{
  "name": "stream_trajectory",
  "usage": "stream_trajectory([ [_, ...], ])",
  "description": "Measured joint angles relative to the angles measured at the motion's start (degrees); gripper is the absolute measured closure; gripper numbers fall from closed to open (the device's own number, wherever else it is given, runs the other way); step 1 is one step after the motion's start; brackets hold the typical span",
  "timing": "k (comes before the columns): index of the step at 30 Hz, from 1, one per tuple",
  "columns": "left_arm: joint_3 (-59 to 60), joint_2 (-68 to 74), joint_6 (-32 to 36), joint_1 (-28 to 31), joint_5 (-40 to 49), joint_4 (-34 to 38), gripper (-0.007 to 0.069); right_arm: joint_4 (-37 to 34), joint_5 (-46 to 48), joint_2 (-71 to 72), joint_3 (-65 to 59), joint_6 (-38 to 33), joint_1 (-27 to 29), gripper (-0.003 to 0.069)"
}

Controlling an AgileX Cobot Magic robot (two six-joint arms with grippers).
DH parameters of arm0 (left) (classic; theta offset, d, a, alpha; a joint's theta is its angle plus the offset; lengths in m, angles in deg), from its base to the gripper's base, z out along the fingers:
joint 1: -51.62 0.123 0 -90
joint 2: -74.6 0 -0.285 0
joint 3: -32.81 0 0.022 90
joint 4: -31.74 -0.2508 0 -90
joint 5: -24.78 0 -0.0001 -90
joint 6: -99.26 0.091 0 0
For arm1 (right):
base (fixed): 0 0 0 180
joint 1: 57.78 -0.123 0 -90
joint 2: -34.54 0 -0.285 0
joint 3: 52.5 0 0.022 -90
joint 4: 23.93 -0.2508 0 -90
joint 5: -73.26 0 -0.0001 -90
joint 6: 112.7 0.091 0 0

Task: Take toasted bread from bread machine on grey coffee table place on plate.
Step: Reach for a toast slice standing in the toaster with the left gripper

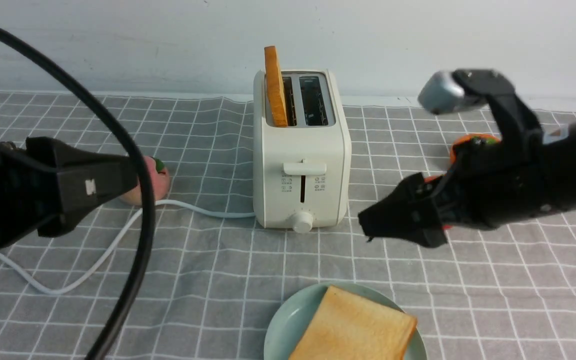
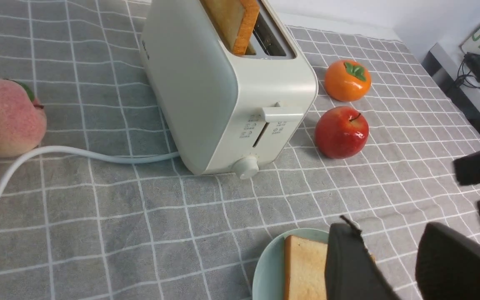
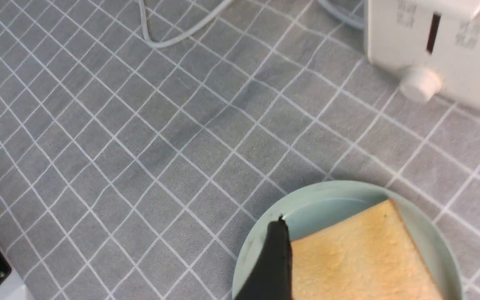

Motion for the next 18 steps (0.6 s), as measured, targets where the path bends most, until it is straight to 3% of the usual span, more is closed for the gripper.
stream_trajectory([
  [9, -1.9, 12.3, 1.2, 0.0, -8.2, -2.8, 0.0386, 3.2, 14.9, 8.9, 8.7, 2.0, 0.0, 0.0208],
  [15, -17.5, 30.0, 1.7, 0.0, -6.0, -5.6, 0.0386, 1.6, 20.7, 15.3, 9.2, 2.3, 0.0, 0.0374],
  [18, -30.3, 39.3, -2.5, 0.0, -0.4, -8.0, 0.0386, 4.5, 21.3, 16.6, 9.2, 6.2, 0.0, 0.0412],
])
